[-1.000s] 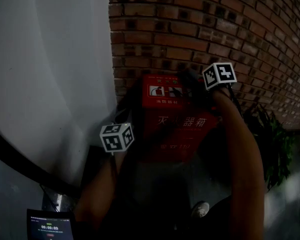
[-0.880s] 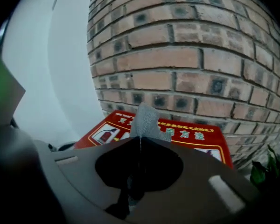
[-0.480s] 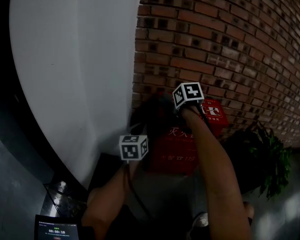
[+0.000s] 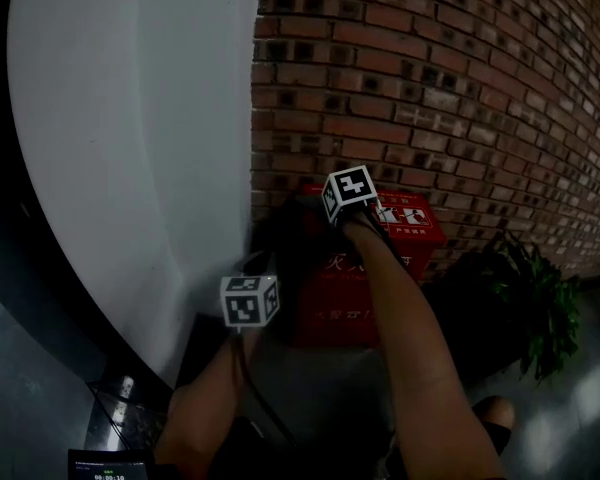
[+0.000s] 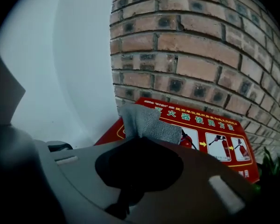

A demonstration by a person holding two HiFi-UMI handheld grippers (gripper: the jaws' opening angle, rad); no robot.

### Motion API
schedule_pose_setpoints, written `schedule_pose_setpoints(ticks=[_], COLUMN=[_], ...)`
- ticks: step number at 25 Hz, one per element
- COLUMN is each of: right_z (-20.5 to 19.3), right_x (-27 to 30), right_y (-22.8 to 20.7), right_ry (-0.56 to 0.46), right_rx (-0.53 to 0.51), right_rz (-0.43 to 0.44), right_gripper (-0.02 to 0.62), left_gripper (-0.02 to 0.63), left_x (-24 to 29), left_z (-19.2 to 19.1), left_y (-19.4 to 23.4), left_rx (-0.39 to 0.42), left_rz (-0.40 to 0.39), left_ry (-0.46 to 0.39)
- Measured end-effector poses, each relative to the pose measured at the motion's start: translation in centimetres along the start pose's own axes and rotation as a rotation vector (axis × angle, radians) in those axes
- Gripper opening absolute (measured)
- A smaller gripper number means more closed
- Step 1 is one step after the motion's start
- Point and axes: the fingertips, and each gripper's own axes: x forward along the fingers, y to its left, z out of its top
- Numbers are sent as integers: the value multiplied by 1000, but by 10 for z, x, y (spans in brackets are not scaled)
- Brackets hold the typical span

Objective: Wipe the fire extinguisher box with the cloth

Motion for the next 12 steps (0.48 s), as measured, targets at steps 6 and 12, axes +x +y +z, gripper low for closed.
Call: schedule_pose_setpoints(ticks=[6,12], right_z=[-15,-38], right_x=[-13,-32], right_y=[-51,-112], right_ry=[2,3], right_rx=[36,88], right_rz=[-48,-105], right_gripper=[26,26], left_gripper=[-2,-2], left_x=[8,18], left_z=[0,-12], left_y=[-14,-15], left_rx=[-30,-36], left_rz=[-28,-27], left_ry=[-1,35])
